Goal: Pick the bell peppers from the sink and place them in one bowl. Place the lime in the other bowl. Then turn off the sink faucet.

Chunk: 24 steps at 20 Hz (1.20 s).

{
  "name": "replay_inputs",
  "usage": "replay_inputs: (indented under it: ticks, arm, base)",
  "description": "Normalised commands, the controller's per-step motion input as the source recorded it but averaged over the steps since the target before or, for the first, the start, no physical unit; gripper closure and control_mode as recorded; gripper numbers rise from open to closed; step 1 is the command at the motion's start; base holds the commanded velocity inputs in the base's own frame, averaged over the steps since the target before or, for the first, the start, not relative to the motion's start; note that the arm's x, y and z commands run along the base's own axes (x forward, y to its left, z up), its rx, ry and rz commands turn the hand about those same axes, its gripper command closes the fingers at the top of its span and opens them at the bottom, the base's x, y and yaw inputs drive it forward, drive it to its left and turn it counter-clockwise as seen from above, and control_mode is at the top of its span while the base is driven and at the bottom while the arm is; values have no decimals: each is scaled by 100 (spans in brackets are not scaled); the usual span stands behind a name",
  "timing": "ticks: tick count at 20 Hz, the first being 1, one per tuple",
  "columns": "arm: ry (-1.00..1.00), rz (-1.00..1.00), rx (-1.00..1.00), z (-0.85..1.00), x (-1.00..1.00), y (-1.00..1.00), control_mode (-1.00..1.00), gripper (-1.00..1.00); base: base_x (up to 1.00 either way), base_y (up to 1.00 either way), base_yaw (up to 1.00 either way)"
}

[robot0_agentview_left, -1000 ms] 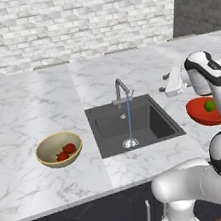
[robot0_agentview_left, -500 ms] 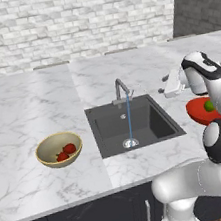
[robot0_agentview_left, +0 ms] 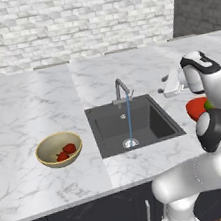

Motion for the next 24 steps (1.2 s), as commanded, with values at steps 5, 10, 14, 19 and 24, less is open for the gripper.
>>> replay_inputs:
  ticks: [5, 10, 14, 19, 24]
  arm:
    - [0, 0, 0, -13, 26, 0, -100, -100]
    - [2, 0, 0, -23, 32, -7, -100, -100]
    - [1, 0, 0, -19, 25, -11, -100, -100]
    - [4, 0, 2, -12, 28, -15, -100, -100]
    - [3, 0, 4, -5, 24, -4, -100, -100]
  base:
    - [0, 0, 0]
    - [0, 0, 0]
    - [0, 0, 0]
    - [0, 0, 0]
    - [0, 0, 0]
